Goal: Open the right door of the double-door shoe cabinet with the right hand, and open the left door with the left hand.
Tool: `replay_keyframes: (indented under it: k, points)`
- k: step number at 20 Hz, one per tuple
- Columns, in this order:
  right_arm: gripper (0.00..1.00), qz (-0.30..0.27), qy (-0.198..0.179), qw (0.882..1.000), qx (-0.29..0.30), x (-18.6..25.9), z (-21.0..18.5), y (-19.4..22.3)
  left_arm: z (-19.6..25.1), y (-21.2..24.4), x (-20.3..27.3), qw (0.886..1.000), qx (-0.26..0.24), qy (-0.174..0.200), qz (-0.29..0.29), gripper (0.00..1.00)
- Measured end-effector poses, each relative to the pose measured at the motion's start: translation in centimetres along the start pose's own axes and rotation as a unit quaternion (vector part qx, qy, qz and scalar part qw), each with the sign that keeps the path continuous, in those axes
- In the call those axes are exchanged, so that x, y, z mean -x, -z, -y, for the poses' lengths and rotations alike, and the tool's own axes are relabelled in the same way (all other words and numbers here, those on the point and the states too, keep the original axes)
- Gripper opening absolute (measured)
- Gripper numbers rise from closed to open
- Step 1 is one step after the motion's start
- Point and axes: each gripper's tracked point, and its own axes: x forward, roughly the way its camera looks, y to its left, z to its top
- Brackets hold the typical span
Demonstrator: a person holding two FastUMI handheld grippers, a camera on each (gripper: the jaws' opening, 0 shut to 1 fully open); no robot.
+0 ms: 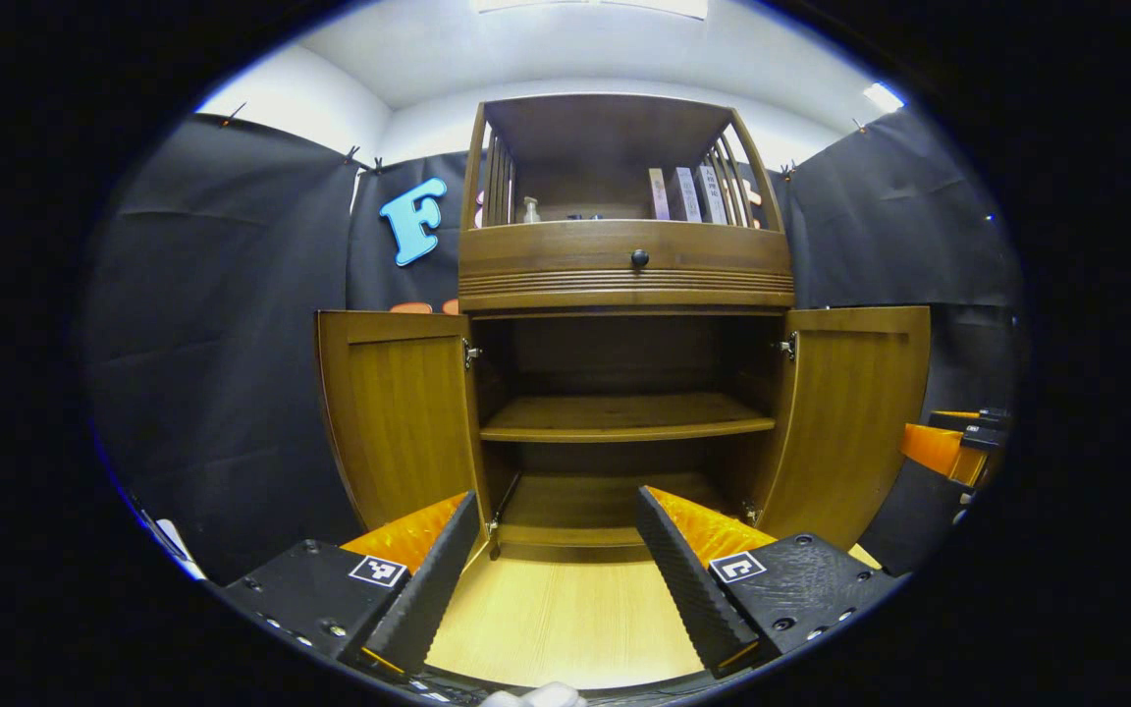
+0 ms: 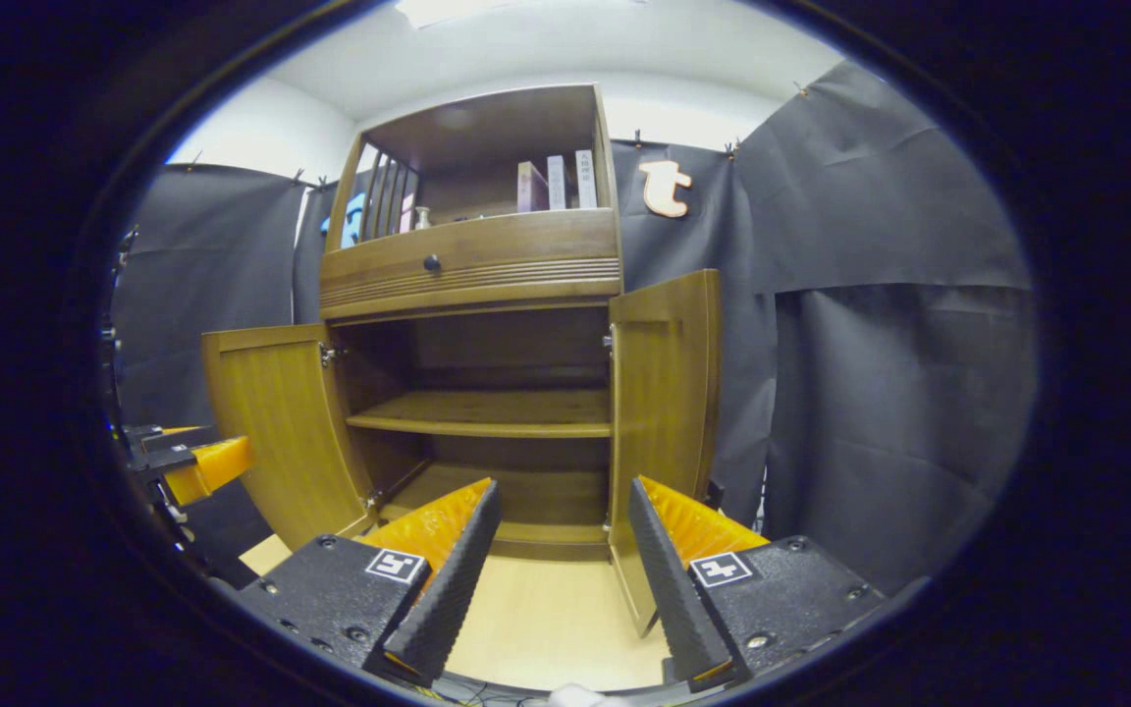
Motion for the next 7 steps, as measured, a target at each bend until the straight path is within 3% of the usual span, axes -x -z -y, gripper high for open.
replay_keyframes:
  k: [4,5,7]
  points:
    - [0.84,0.002,0.002,1.0,0.003,0.06,-0.33,-0.22,0.19,-0.12,0.14,1.0,-0.005,0.003,0.002,1.0]
    - [0.84,0.002,0.002,1.0,0.003,0.04,-0.52,-0.31,0.08,-0.03,0.04,1.0,-0.007,0.002,0.002,0.95]
    - [0.84,0.004,0.001,1.0,0.005,0.1,-0.83,-0.31,-0.1,0.08,-0.11,1.0,-0.008,0.003,0.002,0.96]
